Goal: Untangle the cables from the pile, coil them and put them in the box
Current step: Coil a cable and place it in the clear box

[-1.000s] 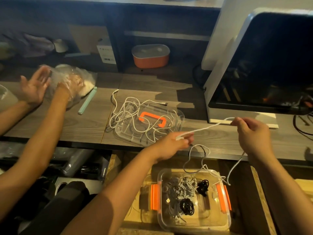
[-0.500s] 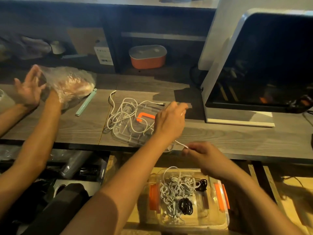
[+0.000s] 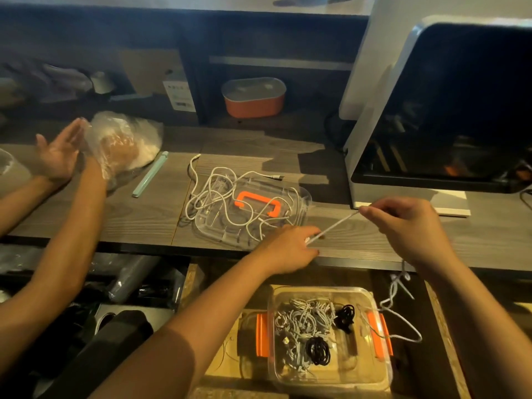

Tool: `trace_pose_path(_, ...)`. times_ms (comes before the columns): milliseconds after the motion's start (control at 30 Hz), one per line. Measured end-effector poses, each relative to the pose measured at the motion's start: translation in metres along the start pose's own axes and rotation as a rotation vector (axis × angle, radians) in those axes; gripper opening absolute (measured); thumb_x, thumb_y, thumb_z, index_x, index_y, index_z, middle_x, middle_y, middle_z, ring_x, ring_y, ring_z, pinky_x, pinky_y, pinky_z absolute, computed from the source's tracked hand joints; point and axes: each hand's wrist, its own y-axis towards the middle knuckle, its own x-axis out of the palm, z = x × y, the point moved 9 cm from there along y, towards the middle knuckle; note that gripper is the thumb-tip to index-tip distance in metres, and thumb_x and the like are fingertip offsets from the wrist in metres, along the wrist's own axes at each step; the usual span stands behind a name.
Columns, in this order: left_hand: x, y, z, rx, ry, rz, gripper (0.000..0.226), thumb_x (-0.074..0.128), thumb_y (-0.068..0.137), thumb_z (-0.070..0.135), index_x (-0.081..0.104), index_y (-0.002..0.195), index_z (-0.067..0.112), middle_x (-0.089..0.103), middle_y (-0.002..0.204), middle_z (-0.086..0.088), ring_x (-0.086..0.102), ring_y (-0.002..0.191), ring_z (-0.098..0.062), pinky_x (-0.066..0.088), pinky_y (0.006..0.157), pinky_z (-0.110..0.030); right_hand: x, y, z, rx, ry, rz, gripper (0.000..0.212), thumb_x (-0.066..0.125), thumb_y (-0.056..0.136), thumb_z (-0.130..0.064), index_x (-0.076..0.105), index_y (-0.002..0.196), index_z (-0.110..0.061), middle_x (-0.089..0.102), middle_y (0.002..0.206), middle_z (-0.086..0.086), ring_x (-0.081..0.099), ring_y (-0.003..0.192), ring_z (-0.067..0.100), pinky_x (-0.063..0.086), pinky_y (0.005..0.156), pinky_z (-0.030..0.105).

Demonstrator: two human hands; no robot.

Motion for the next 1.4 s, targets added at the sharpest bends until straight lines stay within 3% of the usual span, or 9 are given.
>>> trace_pose_path(200, -0.005, -0.009, 0.031, 0.015, -1.231, -0.01, 0.035, 0.041, 0.097, 0.009, 0.052, 0.13, 0.014, 0.061, 0.122, -0.001, 0.051, 0.12, -0.013, 0.038, 0.107, -0.031, 0.018, -0.004, 0.032, 0.156, 0.092, 0.048, 0.02, 0.056, 0.092, -0.028, 0.062, 0.075, -0.019, 0.057, 0.066, 0.005, 0.048, 0.059, 0.013, 0.038, 0.052, 0.023)
trace_pose_path(267, -0.011, -0.009, 0.052, 0.113, -1.25, -0.01, 0.027, 0.041, 0.097, 0.02, 0.057, 0.118, 0.027, 0.063, 0.119, 0.004, 0.046, 0.127, -0.013, 0.032, 0.107, -0.033, 0.042, -0.012, 0.037, 0.191, 0.122, -0.036, 0.026, 0.049, 0.096, -0.029, 0.06, 0.077, -0.015, 0.052, 0.061, 0.002, 0.044, 0.052, 0.009, 0.036, 0.048, 0.019)
trace_pose_path(400, -0.032, 0.0, 0.049, 0.038, -1.167, 0.35, 0.026, 0.035, 0.101, 0.014, 0.058, 0.106, 0.026, 0.058, 0.077, -0.004, 0.06, 0.074, -0.015, 0.047, 0.078, -0.035, 0.086, -0.028, 0.027, 0.16, 0.159, -0.21, 0.036, 0.039, 0.101, -0.024, 0.058, 0.072, -0.012, 0.05, 0.056, -0.007, 0.042, 0.049, 0.002, 0.033, 0.052, 0.023)
trace_pose_path(600, -0.056, 0.003, 0.028, -0.046, -0.053, 0.615, 0.027, 0.04, 0.099, 0.019, 0.06, 0.115, 0.026, 0.055, 0.116, -0.003, 0.054, 0.1, -0.021, 0.035, 0.068, -0.025, 0.091, -0.038, 0.009, -0.003, -0.047, -0.394, 0.022, 0.052, 0.094, -0.024, 0.065, 0.081, -0.011, 0.055, 0.061, -0.002, 0.046, 0.054, 0.008, 0.04, 0.057, 0.035)
trace_pose_path(800, -0.06, 0.003, 0.021, 0.018, 0.275, 0.555, 0.03, 0.046, 0.096, 0.017, 0.062, 0.122, 0.022, 0.056, 0.111, -0.008, 0.054, 0.099, -0.027, 0.033, 0.067, -0.03, 0.055, -0.029, 0.016, 0.013, -0.217, -0.319, 0.015, 0.06, 0.09, -0.026, 0.06, 0.077, -0.034, 0.064, 0.075, -0.008, 0.061, 0.071, 0.008, 0.053, 0.066, 0.027)
trace_pose_path(1033, -0.034, 0.0, 0.003, 0.02, -0.146, 0.227, 0.038, 0.046, 0.094, 0.049, 0.071, 0.092, 0.021, 0.063, 0.08, 0.002, 0.052, 0.075, -0.01, 0.04, 0.069, -0.027, 0.014, -0.015, 0.009, -0.014, -0.257, -0.092, 0.011, 0.057, 0.091, -0.031, 0.061, 0.083, -0.024, 0.057, 0.07, -0.005, 0.052, 0.064, 0.006, 0.034, 0.054, 0.017)
trace_pose_path(1133, -0.003, -0.008, 0.009, -0.013, -0.167, 0.02, 0.046, 0.065, 0.083, 0.048, 0.06, 0.121, 0.022, 0.063, 0.112, 0.001, 0.058, 0.093, -0.014, 0.045, 0.075, -0.025, -0.002, -0.008, 0.009, 0.007, -0.033, 0.113, 0.017, 0.055, 0.092, -0.03, 0.058, 0.077, -0.025, 0.058, 0.07, 0.003, 0.053, 0.064, 0.014, 0.041, 0.055, 0.025)
trace_pose_path(1233, 0.012, -0.009, 0.006, -0.092, -0.114, -0.022, 0.037, 0.056, 0.091, 0.021, 0.055, 0.128, 0.023, 0.064, 0.096, -0.004, 0.06, 0.075, -0.017, 0.045, 0.066, -0.026, -0.003, -0.002, 0.017, 0.067, 0.063, 0.213, 0.018, 0.055, 0.093, -0.029, 0.057, 0.076, -0.026, 0.056, 0.071, 0.003, 0.052, 0.065, 0.014, 0.041, 0.055, 0.025)
trace_pose_path(1400, 0.001, -0.011, 0.023, -0.044, -1.172, 0.015, 0.036, 0.04, 0.099, 0.009, 0.046, 0.134, 0.009, 0.063, 0.107, -0.002, 0.056, 0.111, -0.016, 0.04, 0.1, -0.032, 0.027, -0.01, 0.052, 0.237, 0.182, 0.201, 0.022, 0.053, 0.094, -0.028, 0.063, 0.085, -0.011, 0.059, 0.071, 0.009, 0.049, 0.059, 0.016, 0.04, 0.052, 0.026)
